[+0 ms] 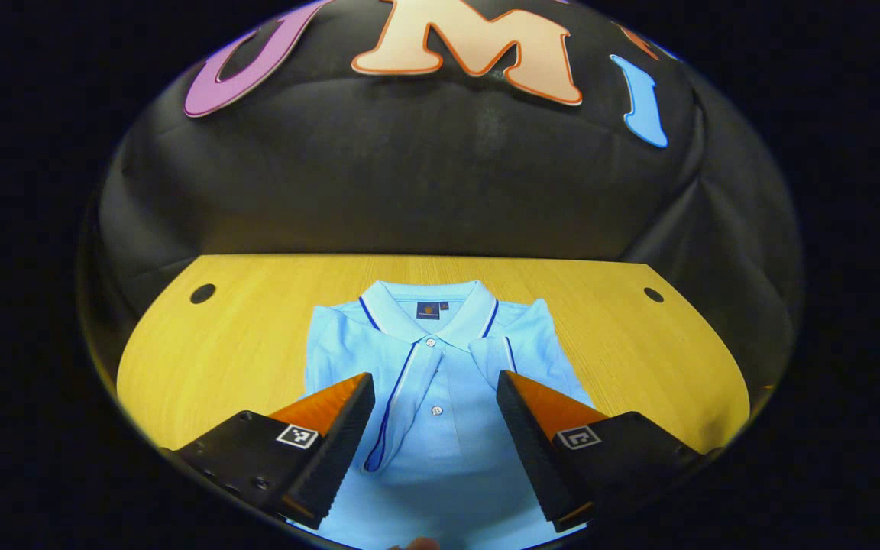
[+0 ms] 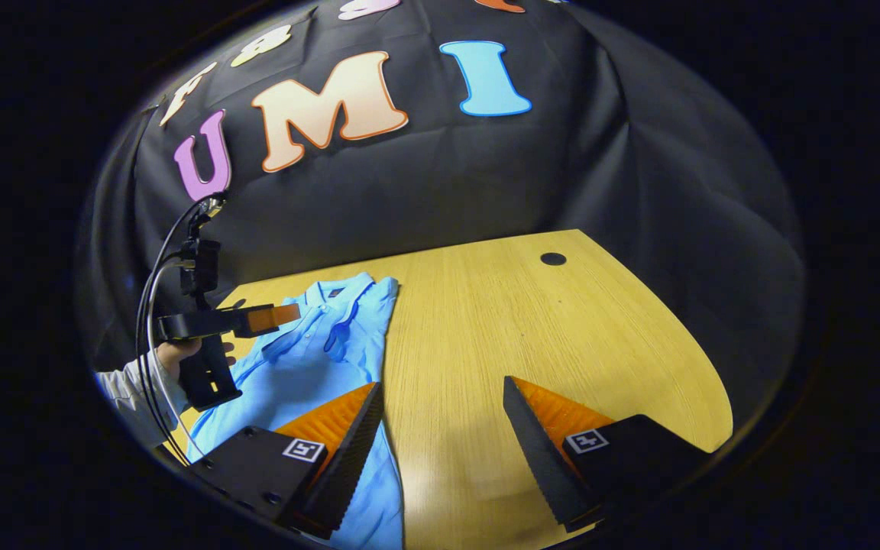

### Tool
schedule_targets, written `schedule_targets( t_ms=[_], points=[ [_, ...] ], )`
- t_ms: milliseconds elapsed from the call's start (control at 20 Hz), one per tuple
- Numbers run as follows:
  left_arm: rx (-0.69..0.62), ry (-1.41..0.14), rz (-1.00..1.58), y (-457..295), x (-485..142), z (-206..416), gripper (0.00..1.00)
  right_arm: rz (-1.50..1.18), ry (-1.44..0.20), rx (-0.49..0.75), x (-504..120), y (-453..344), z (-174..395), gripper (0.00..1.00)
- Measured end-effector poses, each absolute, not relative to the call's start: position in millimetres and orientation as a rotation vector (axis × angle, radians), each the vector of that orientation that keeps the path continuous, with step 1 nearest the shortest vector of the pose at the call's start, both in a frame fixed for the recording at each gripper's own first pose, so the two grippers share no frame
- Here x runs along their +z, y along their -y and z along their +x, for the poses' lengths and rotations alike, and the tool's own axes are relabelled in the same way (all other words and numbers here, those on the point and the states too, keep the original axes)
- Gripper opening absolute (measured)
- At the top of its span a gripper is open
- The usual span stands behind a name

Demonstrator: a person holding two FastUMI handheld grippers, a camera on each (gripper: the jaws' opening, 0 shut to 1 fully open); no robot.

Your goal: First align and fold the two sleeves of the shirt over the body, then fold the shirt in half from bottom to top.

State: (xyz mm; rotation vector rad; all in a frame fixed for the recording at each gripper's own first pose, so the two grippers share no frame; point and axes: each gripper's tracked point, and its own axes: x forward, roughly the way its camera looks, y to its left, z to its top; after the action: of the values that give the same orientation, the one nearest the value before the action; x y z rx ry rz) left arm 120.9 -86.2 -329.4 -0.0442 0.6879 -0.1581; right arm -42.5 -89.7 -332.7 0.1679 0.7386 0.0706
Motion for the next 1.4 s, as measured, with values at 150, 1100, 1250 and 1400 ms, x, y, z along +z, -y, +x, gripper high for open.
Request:
schedule_targets(
  t_ms=[150,1100,1250,1400],
  points=[
    [-0.100,-0.643,-0.047,72,-293,84,0.97,0.172,-0.713,0.151,-318,85,-40,0.98],
    [-0.125,-0.715,0.039,-35,-269,-157,0.96,0.114,-0.738,0.206,-312,-8,-192,0.94],
    [-0.132,-0.757,0.034,-46,-287,-185,0.96,0.086,-0.770,0.196,-325,-16,-220,0.98],
    [-0.146,-0.790,0.047,-52,-302,-208,0.96,0.064,-0.804,0.157,-342,-17,-240,0.98]
  ],
)
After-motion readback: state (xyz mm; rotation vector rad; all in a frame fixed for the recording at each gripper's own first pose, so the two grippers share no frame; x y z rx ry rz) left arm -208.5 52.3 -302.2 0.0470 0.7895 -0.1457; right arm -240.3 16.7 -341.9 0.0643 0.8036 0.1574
